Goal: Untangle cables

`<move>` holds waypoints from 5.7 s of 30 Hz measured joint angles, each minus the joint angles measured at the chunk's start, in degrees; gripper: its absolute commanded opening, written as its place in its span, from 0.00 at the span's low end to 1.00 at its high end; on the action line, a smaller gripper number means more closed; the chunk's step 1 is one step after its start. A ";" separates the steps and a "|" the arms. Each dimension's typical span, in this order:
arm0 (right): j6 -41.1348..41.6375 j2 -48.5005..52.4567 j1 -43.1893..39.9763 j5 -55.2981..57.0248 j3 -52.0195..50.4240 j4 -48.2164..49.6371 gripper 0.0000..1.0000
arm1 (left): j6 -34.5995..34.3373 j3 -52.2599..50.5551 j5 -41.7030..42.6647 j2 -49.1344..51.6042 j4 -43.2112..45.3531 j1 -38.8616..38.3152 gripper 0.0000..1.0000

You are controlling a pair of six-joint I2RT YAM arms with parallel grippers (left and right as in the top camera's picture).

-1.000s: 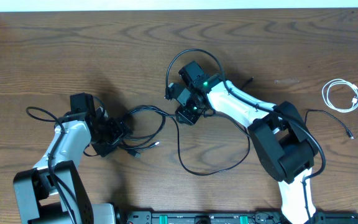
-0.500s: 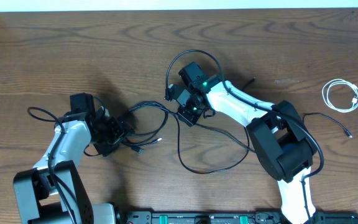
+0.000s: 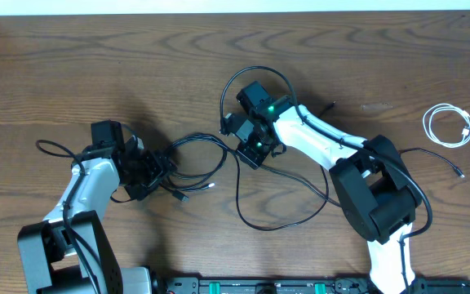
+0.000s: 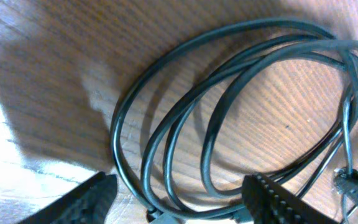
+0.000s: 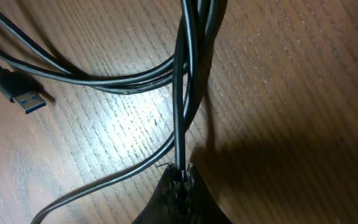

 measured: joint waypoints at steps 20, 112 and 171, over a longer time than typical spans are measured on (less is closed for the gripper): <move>0.00 0.00 2.01 0.81 -0.02 0.44 0.01 | -8.11 0.00 -8.83 0.00 4.94 -10.80 0.59; -0.02 -7.54 -2.47 -2.58 -0.17 -6.95 0.01 | -18.16 0.09 -9.62 2.62 2.97 -1.55 0.07; -3.78 1.25 6.97 16.74 0.33 6.62 0.15 | -5.75 0.09 -9.64 2.47 -1.03 3.58 0.08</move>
